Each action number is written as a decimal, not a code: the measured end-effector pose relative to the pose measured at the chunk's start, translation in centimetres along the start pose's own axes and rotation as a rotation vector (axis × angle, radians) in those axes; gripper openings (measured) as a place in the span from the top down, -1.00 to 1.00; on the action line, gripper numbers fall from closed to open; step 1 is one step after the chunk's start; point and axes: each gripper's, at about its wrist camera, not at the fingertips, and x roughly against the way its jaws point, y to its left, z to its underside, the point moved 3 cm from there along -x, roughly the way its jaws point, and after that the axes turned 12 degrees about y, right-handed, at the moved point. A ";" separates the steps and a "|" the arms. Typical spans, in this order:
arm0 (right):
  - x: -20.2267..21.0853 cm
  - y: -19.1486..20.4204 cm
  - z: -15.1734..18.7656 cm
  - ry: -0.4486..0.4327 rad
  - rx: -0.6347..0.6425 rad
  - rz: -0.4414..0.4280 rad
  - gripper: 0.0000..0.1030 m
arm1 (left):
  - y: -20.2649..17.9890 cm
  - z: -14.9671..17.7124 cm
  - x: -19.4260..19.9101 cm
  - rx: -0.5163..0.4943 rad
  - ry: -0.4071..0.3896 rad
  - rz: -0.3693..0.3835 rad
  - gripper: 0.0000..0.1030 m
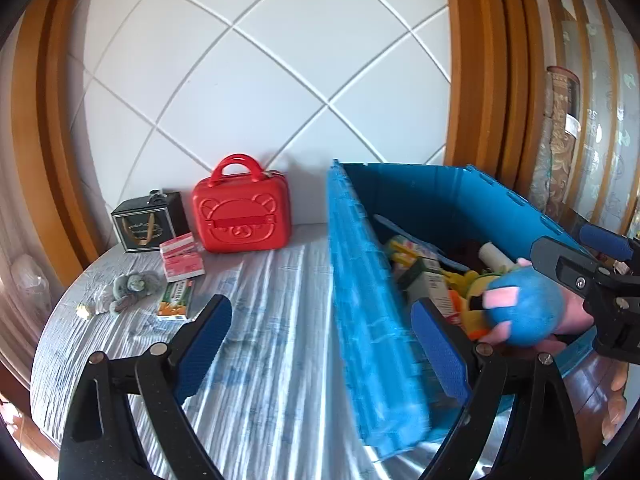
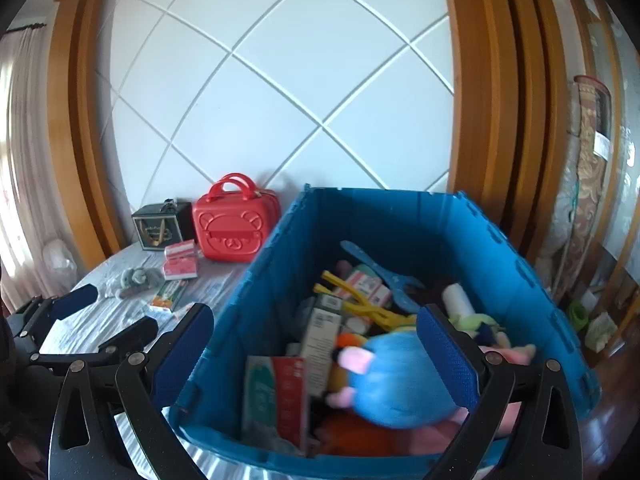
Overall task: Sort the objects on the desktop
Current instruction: 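Withdraw both tools from the crate back over the bed items, then grasp the green ibuprofen box with the left tool while the right tool grasps the red-white ointment box, then carry the ibuprofen box and ointment box toward the blue crate with both tools, then open both tools to drop the ibuprofen and ointment boxes into the crate, then withdraw both tools from the crate toward the pink tissue packs, then grasp a pink tissue pack with the left tool while the right tool grasps another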
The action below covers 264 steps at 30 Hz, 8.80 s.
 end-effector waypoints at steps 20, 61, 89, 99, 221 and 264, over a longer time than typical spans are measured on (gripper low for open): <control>-11.8 26.4 -3.4 0.095 -0.040 0.078 -1.00 | 36.8 2.7 -8.6 0.150 0.154 -0.079 -0.79; -53.6 28.8 -0.5 0.719 -0.169 0.015 -1.00 | 40.7 0.3 -49.7 0.114 0.610 -0.057 -0.87; -55.9 36.2 1.9 0.784 -0.045 -0.021 0.47 | 44.3 8.0 -42.8 0.194 0.568 -0.099 -0.69; -47.3 35.5 0.4 0.662 -0.037 -0.070 0.48 | 41.7 6.2 -34.9 0.169 0.452 -0.088 -0.69; -42.3 47.0 -7.0 0.386 0.152 -0.141 -0.99 | 57.6 -3.6 -29.8 0.307 0.278 -0.160 -0.96; -60.7 46.8 -4.4 0.515 0.178 -0.037 -1.00 | 52.1 -9.6 -53.3 0.066 0.420 -0.094 -0.05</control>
